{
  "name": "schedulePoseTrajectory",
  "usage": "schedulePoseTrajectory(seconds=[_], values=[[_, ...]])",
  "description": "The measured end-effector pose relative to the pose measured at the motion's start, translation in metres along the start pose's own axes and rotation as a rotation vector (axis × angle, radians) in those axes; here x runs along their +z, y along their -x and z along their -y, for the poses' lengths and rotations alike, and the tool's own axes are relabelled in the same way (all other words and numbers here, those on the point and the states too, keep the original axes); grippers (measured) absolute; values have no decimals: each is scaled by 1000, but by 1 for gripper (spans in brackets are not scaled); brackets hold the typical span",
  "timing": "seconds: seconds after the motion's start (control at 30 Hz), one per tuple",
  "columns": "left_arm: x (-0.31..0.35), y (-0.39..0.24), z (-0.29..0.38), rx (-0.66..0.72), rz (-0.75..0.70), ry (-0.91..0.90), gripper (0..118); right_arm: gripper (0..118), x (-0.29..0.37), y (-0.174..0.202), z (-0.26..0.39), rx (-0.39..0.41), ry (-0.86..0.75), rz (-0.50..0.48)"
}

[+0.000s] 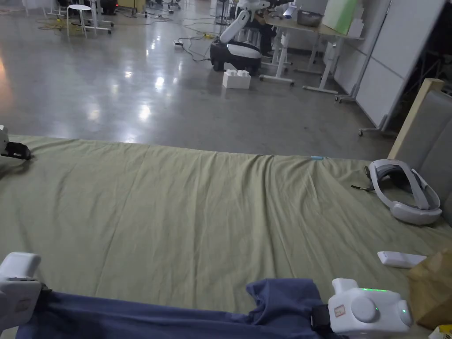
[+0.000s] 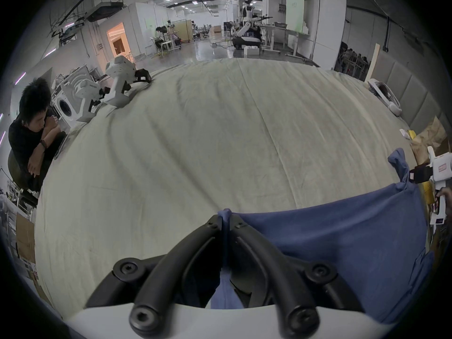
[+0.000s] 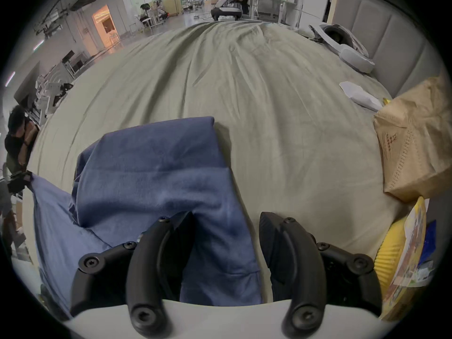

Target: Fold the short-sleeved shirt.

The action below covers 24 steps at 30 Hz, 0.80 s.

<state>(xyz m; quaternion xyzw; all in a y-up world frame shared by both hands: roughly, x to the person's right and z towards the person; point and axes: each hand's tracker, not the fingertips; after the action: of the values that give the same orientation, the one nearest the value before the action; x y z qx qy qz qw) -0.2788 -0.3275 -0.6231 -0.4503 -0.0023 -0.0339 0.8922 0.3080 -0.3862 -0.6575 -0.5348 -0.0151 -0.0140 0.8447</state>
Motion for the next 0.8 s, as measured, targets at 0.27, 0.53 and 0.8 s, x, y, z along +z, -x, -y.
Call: schedulePoseTrajectory(seconds=[0.27, 0.53, 0.8], values=[[6, 3, 1, 10, -7, -12, 7, 4, 5, 18, 10, 54, -24, 12], [53, 4, -5, 66, 16, -114, 7, 3, 70, 20, 16, 64, -285, 21], [137, 7, -33, 69, 8, -298, 6, 3, 186, 34, 0, 93, -585, 16]])
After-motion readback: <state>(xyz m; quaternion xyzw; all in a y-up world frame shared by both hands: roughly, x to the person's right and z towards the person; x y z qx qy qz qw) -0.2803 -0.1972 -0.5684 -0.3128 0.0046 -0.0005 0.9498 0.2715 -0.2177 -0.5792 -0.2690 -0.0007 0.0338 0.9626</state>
